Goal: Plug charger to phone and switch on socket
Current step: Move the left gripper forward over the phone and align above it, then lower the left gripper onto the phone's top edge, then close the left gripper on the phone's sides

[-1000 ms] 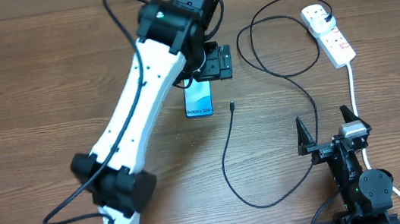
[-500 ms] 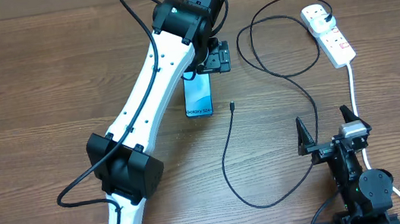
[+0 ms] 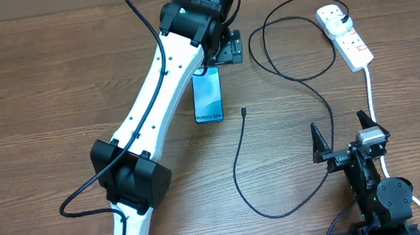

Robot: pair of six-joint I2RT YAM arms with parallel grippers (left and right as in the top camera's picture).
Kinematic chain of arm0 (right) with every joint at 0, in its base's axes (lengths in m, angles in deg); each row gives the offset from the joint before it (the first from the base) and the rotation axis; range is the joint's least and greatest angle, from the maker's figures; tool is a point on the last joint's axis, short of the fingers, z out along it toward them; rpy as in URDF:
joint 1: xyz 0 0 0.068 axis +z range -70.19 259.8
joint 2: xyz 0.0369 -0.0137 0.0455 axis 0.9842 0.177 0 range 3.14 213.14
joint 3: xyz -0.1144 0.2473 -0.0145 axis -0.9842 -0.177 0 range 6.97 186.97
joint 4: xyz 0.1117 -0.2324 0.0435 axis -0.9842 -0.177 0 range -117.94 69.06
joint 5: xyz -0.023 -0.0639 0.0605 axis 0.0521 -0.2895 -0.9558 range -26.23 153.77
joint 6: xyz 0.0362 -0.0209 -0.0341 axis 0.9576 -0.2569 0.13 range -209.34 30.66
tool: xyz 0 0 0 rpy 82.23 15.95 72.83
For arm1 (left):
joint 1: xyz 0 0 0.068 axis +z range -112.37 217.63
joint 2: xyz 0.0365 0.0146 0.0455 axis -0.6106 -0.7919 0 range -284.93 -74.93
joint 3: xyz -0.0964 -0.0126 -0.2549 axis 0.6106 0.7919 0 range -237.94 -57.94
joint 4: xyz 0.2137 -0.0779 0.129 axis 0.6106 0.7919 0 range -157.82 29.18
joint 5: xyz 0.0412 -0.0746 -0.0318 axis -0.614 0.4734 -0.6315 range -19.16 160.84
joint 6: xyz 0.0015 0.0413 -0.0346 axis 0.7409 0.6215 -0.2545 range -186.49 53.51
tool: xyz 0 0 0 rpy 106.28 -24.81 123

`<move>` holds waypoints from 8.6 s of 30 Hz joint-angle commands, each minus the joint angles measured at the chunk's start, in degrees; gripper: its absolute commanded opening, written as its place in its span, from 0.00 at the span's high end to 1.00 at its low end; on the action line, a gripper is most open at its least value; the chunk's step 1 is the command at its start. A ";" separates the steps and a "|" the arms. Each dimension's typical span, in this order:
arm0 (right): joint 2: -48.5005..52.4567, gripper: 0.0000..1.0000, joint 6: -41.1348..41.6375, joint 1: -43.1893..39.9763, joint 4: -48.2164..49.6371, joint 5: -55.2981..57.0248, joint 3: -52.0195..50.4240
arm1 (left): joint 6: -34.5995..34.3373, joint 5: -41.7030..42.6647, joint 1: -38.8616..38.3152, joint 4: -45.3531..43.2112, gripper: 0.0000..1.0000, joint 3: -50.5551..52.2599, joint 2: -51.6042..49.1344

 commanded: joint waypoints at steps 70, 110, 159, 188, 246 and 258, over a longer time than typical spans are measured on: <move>-0.42 0.00 -0.07 0.52 0.17 -0.33 -0.61 | 0.63 3.67 3.37 -0.63 0.00 1.03 -17.11; -0.42 0.00 -0.07 0.52 0.17 -0.31 -0.61 | 4.90 3.61 4.02 -6.93 0.00 9.81 -17.11; -0.42 0.00 -0.04 0.52 0.17 -0.31 -0.61 | 5.75 6.36 4.22 -10.29 0.15 15.02 -17.11; -0.42 0.00 -0.04 0.52 0.15 -0.31 -0.61 | 5.29 6.60 4.39 -10.23 0.26 16.59 -17.09; -0.42 0.00 -0.04 0.52 0.17 -0.33 -0.61 | 5.31 7.52 4.90 -5.53 0.01 12.83 -17.11; -0.42 0.00 -0.07 0.52 0.17 -0.31 -0.61 | 0.50 5.09 3.56 -5.55 0.05 13.35 -17.11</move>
